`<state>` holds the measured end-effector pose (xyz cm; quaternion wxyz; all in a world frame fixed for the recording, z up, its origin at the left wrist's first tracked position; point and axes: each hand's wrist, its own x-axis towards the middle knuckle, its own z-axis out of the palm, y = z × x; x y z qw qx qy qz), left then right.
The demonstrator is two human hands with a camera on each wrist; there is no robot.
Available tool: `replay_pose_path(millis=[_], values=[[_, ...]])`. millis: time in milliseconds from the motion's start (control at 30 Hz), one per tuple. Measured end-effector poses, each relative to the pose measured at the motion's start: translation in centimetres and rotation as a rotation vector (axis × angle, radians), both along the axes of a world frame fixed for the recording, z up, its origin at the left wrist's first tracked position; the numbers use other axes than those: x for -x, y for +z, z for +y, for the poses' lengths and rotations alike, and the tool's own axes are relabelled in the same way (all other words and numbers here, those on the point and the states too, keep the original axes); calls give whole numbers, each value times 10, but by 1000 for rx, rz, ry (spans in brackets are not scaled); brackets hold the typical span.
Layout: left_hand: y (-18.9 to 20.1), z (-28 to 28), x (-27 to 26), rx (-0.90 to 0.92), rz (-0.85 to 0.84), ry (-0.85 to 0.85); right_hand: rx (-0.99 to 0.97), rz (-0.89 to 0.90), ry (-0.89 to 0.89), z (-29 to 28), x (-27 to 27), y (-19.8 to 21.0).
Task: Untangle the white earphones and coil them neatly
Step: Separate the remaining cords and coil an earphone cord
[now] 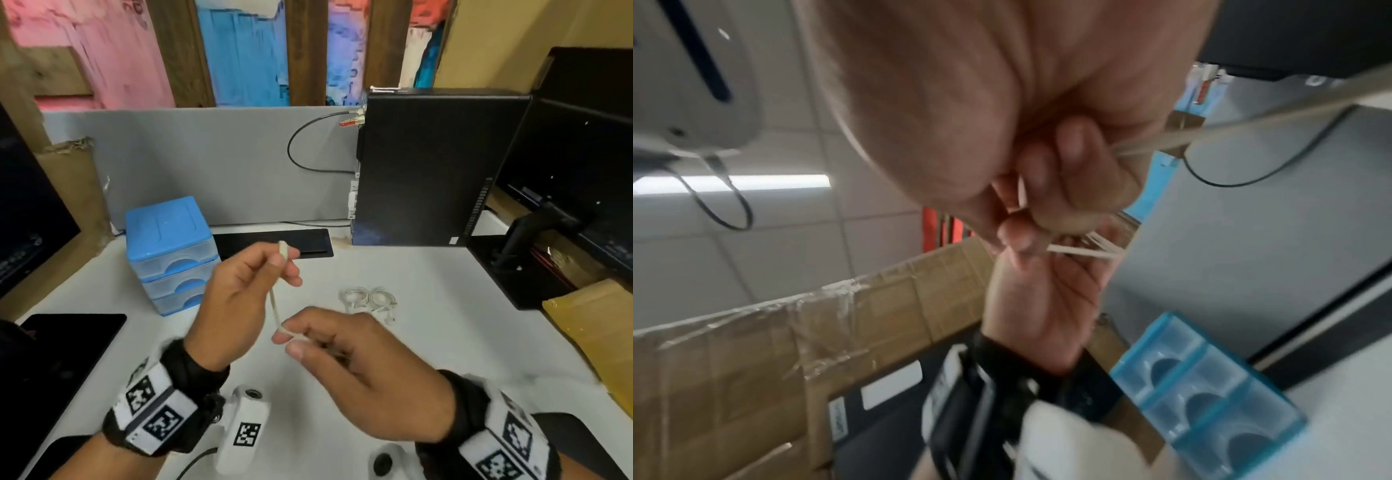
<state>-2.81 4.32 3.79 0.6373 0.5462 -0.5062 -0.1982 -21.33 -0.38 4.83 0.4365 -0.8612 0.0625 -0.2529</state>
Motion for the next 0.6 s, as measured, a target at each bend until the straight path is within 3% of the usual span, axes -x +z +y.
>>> replay_pose_path(millis=[67, 167, 233, 333, 433, 500, 600], values=[[-4, 1, 9, -45, -114, -80, -38, -169, -85, -5, 4, 14], [2, 5, 22, -89, -97, -248, -179, -332, -291, -36, 4, 14], [7, 7, 27, -96, 8, -344, -209, -295, -379, -52, -1, 5], [15, 9, 29, -40, 279, -441, -154, -149, -302, -43, -11, -17], [19, 7, 20, 58, 503, -332, -100, 17, -181, -14, -14, -27], [18, 4, 12, 79, 399, -191, -6, 99, -119, -3, -13, -22], [10, 4, 10, 26, -3, -59, -1, 118, -65, 0, -7, -3]])
